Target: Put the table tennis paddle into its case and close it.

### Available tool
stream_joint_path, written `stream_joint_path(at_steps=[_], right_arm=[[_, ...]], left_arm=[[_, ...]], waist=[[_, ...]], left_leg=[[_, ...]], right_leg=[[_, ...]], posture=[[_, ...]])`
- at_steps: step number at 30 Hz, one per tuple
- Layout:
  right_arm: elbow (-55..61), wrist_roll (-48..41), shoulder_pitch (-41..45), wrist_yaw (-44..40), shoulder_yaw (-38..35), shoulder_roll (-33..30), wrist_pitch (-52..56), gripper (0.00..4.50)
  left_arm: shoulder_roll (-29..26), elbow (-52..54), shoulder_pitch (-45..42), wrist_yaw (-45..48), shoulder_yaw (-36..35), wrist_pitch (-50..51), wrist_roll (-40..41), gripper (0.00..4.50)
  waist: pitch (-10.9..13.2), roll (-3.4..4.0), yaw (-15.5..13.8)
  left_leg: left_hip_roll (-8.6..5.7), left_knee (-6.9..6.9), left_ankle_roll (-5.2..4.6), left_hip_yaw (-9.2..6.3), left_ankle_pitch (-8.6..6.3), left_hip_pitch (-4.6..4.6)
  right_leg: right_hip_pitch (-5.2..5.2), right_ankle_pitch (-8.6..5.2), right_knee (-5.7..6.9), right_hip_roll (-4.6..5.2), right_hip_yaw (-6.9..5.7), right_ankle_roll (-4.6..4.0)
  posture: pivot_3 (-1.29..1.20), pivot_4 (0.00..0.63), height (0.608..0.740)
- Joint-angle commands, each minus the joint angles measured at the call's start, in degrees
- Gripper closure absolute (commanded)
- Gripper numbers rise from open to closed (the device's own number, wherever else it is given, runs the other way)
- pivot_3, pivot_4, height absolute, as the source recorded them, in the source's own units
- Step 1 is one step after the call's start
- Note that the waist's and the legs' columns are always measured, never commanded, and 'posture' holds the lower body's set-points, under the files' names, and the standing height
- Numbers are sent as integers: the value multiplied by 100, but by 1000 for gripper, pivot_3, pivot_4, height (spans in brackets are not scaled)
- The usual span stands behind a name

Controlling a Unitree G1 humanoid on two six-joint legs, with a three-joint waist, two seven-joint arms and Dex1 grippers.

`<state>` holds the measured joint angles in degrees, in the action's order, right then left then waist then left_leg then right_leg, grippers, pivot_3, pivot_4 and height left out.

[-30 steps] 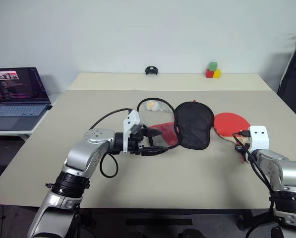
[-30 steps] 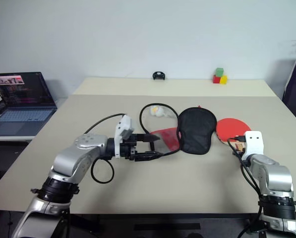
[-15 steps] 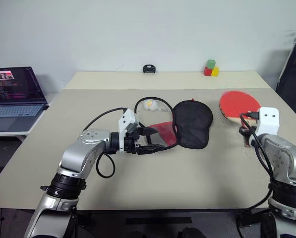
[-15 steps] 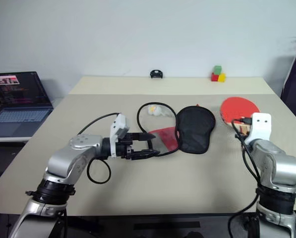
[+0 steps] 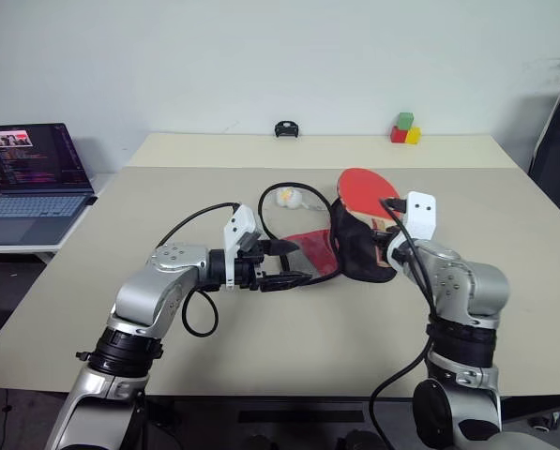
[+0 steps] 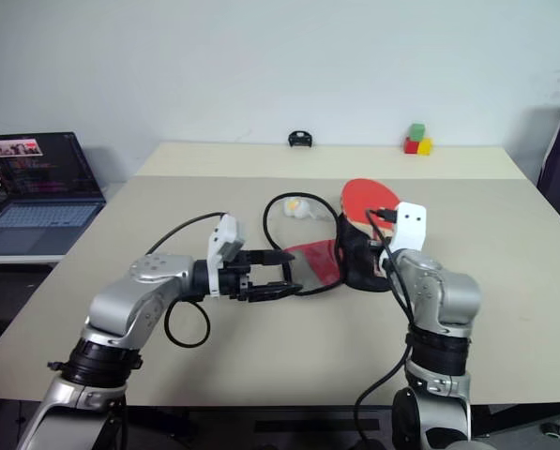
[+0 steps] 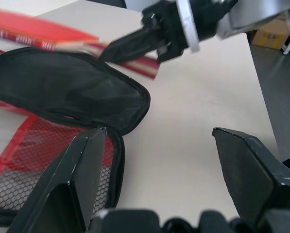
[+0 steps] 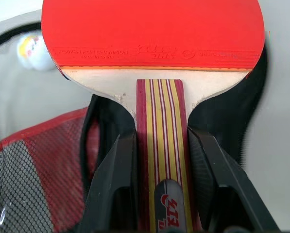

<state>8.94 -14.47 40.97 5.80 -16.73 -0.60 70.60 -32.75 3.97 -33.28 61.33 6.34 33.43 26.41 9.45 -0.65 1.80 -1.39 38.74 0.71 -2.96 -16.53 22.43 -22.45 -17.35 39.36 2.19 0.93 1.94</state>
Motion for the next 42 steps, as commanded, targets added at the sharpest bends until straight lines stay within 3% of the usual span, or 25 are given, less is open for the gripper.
stream_joint_path(at_steps=[1,13,28,34,42], right_arm=[[-267,127,175,-26,165,-40,-706,3410],[-1388,541,-8,-14,596,-87,-1822,3410],[-1681,652,20,106,623,2,-2078,3410],[-1641,787,-14,113,838,-40,-2050,1488],[-388,573,-106,-42,930,114,-1566,1488]], left_arm=[[-107,244,-20,-24,-199,-41,73,653],[-172,277,35,-76,-201,-50,88,653],[-183,306,61,-93,-206,-42,96,653],[-182,294,66,-97,-198,-55,85,653],[-192,174,102,-292,-306,-150,-21,653]], waist=[[0,0,6],[1,1,21],[1,1,21],[1,1,20],[1,1,17]], left_leg=[[0,0,0,0,0,0],[0,-2,1,4,0,8],[1,-1,2,5,1,15],[1,-1,2,5,1,15],[1,-1,2,4,1,19]], right_leg=[[-1,0,0,0,0,0],[-14,0,5,-1,4,0],[-24,0,10,-1,5,0],[-24,0,10,-1,5,0],[-28,0,11,-1,5,0]], posture=[[0,150,740],[0,150,740],[0,150,740],[0,150,740],[0,150,740]])
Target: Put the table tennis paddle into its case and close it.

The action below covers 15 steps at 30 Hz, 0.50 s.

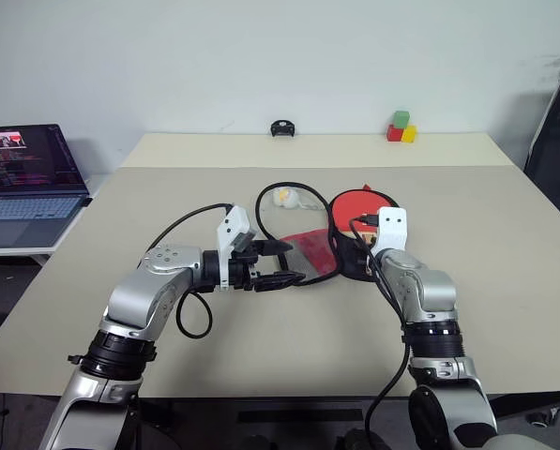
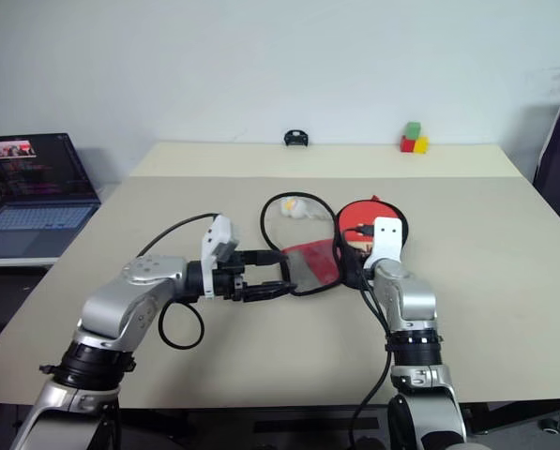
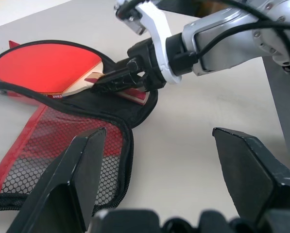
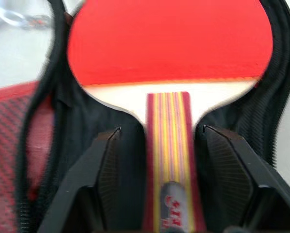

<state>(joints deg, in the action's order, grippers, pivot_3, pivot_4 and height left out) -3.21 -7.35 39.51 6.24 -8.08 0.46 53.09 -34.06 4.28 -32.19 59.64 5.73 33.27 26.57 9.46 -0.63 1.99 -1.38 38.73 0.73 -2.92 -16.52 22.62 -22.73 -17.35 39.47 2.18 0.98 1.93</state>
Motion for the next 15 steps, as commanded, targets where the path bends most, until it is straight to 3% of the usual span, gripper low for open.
stream_joint_path(at_steps=[1,5,9,15], right_arm=[[1063,-238,-1,-178,60,5,229,1488],[1745,-601,-313,-918,140,-372,247,1488],[2192,-933,-722,-1931,222,-1332,223,1488],[2276,-1968,-625,-3184,-472,-2627,664,1488]], left_arm=[[-36,91,-9,-233,-291,-210,-89,653],[50,-66,-70,-551,-460,-299,-154,653],[29,-313,-90,-778,-530,-424,-322,653],[-37,-754,-10,-1022,-634,-619,-576,653]], waist=[[0,0,-2],[0,0,-11],[0,-1,-28],[1,-2,-3]], left_leg=[[0,1,0,-1,0,3],[0,1,0,-3,0,9],[-1,3,-1,-3,-1,12],[1,3,-3,-3,-1,14]], right_leg=[[-3,0,1,0,0,0],[-8,0,1,0,-2,0],[-7,0,-3,1,-4,0],[-8,0,-4,-1,-6,0]], posture=[[0,150,740],[0,150,740],[0,150,740],[0,150,740]])
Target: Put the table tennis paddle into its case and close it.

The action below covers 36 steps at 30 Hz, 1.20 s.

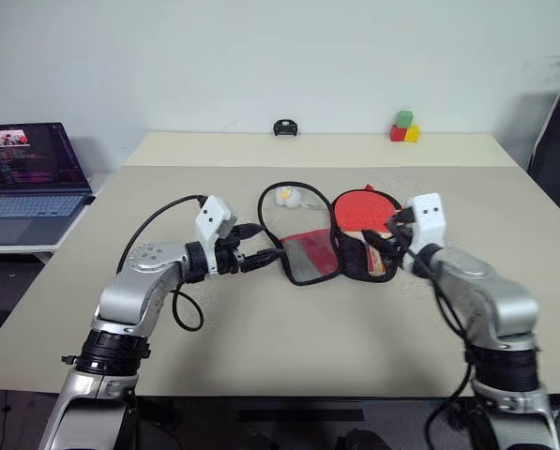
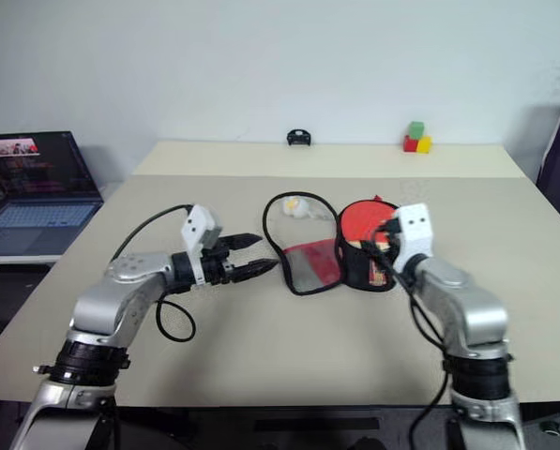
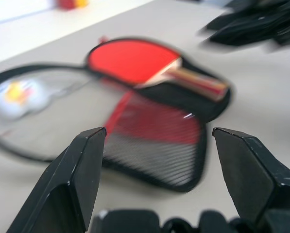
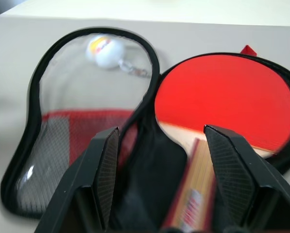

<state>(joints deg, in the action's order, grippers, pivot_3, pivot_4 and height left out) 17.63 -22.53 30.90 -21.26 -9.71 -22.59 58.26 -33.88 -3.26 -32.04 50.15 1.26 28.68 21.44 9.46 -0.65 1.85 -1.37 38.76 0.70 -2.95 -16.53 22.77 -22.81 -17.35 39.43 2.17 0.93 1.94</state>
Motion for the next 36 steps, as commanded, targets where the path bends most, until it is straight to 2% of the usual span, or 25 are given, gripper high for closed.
stream_joint_path(at_steps=[1,5,9,15,21,26,32,36], right_arm=[[145,-546,292,-540,-399,-491,204,1130],[232,-1071,366,-1420,-397,-1337,367,36],[138,-1416,534,-1815,-420,-1819,460,10],[-35,-1460,693,-2182,-309,-2268,196,10],[-67,-1477,630,-2175,-324,-2347,80,10],[-72,-1474,609,-2157,-314,-2366,13,10],[-109,-1481,603,-2147,-320,-2403,-40,10],[-115,-1490,600,-2142,-315,-2413,-54,10]], left_arm=[[-52,-17,-15,-78,-189,-170,-75,653],[-19,-196,-16,-138,-199,-183,-135,653],[81,-573,-178,-285,-161,-131,-261,653],[188,-1319,-483,-511,41,-326,-745,653],[297,-2893,-1210,-875,270,-966,-1466,653],[630,-4186,-1834,-1186,274,-1621,-1775,653],[1018,-5028,-2221,-1201,243,-2072,-1897,653],[1063,-5275,-2321,-1183,207,-2225,-1951,653]], waist=[[1,-1,16],[1,-2,-7],[3,-4,-7],[4,-8,-24],[6,-11,-36],[7,-13,-48],[8,-15,-46],[8,-15,-30]], left_leg=[[1,0,0,0,0,0],[0,0,-1,1,0,2],[0,1,-2,-3,-1,2],[0,2,-2,-7,-1,7],[0,3,-2,-9,-1,11],[-4,4,-3,-8,-2,16],[-3,3,-5,-5,-4,22],[-3,3,-5,-4,-4,22]], right_leg=[[0,0,0,-1,1,0],[0,0,-2,1,0,0],[7,0,-11,2,-3,0],[8,0,-17,3,-8,0],[7,1,-20,4,-11,1],[7,2,-29,7,-13,2],[2,2,-33,7,-11,2],[2,2,-31,7,-10,2]], posture=[[0,150,740],[0,150,740],[0,150,740],[0,150,740],[0,150,740],[0,150,740],[0,150,740],[0,150,740]])
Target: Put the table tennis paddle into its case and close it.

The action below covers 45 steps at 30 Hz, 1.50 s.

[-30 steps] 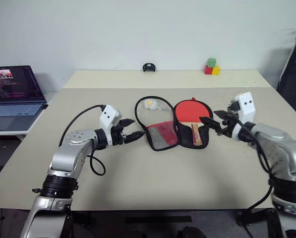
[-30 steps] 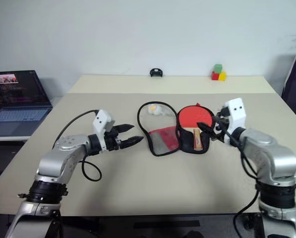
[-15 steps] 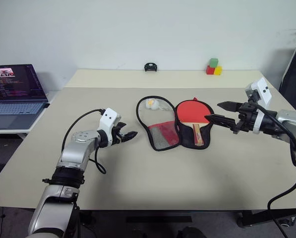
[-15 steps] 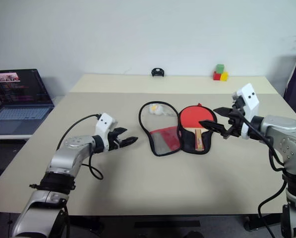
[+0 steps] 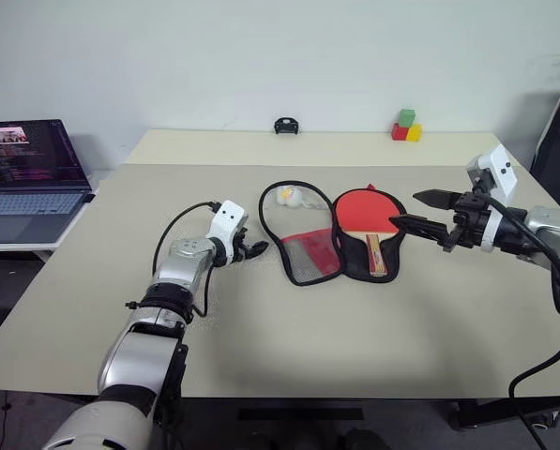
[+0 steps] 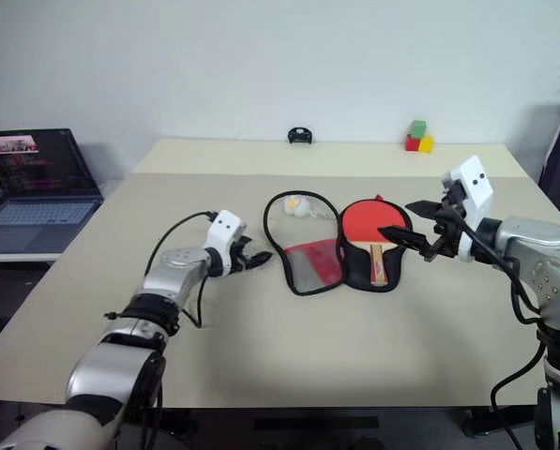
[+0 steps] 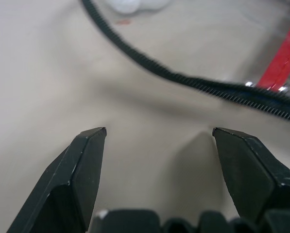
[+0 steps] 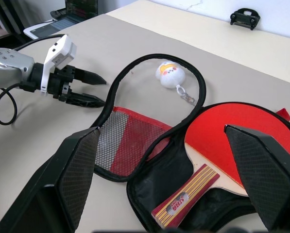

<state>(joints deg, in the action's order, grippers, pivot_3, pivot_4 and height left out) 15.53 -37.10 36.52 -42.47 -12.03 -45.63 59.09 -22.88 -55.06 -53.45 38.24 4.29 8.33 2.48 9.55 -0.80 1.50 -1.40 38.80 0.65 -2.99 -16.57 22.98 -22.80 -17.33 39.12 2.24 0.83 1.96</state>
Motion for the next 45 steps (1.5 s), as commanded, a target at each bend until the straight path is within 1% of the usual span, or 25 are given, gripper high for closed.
stream_joint_path(at_steps=[1,9,11,13,16,20,24,29,35,39,45], right_arm=[[94,-35,38,-19,-83,-110,-139,10],[93,-40,37,-16,-81,-113,-142,10],[244,-112,-103,77,-399,-210,-43,10],[324,-178,-166,152,-553,-265,7,10],[406,-253,-200,220,-608,-280,41,10],[506,-363,-318,298,-698,-317,66,10],[576,-427,-409,381,-764,-343,92,10],[652,-506,-511,478,-858,-386,137,10],[883,-694,-823,603,-1248,-554,344,10],[998,-771,-1023,683,-1500,-667,454,10],[1141,-900,-1282,868,-1841,-718,606,10]], left_arm=[[-33,-127,-192,11,-101,-212,-62,653],[-22,-249,-238,26,-122,-297,-92,653],[601,-502,-885,163,-143,-452,65,653],[917,-768,-1252,244,-169,-574,80,653],[1032,-1088,-1410,317,-218,-707,-16,653],[1149,-1277,-1519,337,-290,-801,-18,653],[1261,-1380,-1582,326,-326,-868,-52,653],[1595,-1508,-1742,200,-327,-919,-76,653],[2043,-1627,-2042,46,-453,-966,-18,653],[2238,-1716,-2189,-12,-501,-1002,-62,653],[2501,-1892,-2367,-372,-549,-1070,-154,653]], waist=[[0,0,7],[0,0,0],[3,-6,-35],[6,-10,-197],[4,-13,-238],[4,-12,-99],[4,-12,-100],[4,-12,-147],[5,-14,-162],[5,-14,-158],[5,-15,-141]], left_leg=[[0,0,0,0,0,0],[0,1,0,0,0,0],[0,1,0,0,0,0],[-4,14,0,-6,0,13],[-14,23,2,-3,2,45],[-7,11,16,21,10,44],[-3,14,16,16,11,44],[-9,21,15,17,10,44],[-11,22,15,16,10,46],[-11,21,14,19,10,45],[-11,21,-6,30,1,34]], right_leg=[[-1,0,1,0,0,0],[-2,0,2,0,0,0],[-2,0,3,0,0,0],[-7,1,4,1,-12,2],[-35,8,2,1,-9,13],[-48,8,0,2,3,13],[-51,8,10,0,5,13],[-50,8,19,1,6,13],[-50,8,20,2,6,13],[-50,8,24,2,5,13],[-50,8,41,1,8,13]], posture=[[0,150,740],[0,150,740],[0,150,740],[0,150,740],[0,150,740],[0,150,740],[0,150,740],[0,150,740],[0,150,740],[0,150,740],[0,150,740]])
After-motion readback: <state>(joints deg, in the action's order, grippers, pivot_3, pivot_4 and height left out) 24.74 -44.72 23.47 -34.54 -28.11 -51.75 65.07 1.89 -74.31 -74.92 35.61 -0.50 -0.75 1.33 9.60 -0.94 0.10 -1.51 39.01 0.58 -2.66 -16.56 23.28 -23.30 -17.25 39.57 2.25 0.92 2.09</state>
